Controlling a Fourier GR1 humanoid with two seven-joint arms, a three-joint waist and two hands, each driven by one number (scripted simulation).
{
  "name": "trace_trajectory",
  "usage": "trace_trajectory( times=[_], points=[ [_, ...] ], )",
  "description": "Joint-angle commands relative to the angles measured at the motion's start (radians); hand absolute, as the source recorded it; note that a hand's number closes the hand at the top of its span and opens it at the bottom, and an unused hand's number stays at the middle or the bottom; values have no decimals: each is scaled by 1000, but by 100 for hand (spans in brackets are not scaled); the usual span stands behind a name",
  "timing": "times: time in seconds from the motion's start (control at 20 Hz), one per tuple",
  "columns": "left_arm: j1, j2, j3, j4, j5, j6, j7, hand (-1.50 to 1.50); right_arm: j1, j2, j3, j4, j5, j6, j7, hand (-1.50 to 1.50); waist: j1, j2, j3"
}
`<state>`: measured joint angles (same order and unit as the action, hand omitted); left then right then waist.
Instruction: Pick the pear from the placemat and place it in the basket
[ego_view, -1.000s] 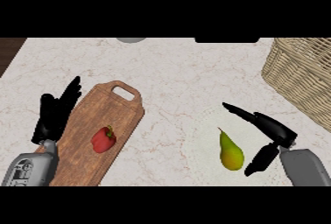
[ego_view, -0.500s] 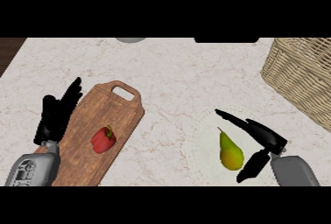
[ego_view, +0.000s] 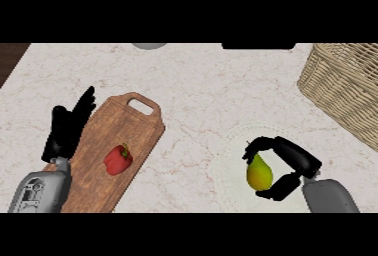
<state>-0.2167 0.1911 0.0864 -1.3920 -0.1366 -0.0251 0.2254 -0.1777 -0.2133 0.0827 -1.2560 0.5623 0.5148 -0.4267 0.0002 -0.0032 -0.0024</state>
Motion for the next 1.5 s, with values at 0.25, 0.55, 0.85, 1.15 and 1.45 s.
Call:
trace_trajectory(
  times=[0.25, 0.55, 0.85, 1.15, 1.45],
  points=[
    [6, 12, 11, -24, 0, -19, 24, 0, 17, -28, 79, -65, 172, -148, -55, 150, -3, 1, 2],
    [8, -9, 11, -10, -9, 12, 27, 0, 58, -267, 230, -212, 538, -292, 13, 150, -27, -8, 0],
    [63, 13, 28, -32, 13, -23, -23, 0, 263, -326, 172, -635, 467, -215, 62, 150, -21, -3, 1],
    [37, 10, 36, -17, 10, -9, -9, 0, 323, -221, 31, -818, 150, -3, 142, 150, -27, -4, 1],
    [55, -2, 21, -14, 0, -6, -18, 0, 360, -105, -162, -1043, -218, 133, 310, 150, -39, -5, -1]
  ],
)
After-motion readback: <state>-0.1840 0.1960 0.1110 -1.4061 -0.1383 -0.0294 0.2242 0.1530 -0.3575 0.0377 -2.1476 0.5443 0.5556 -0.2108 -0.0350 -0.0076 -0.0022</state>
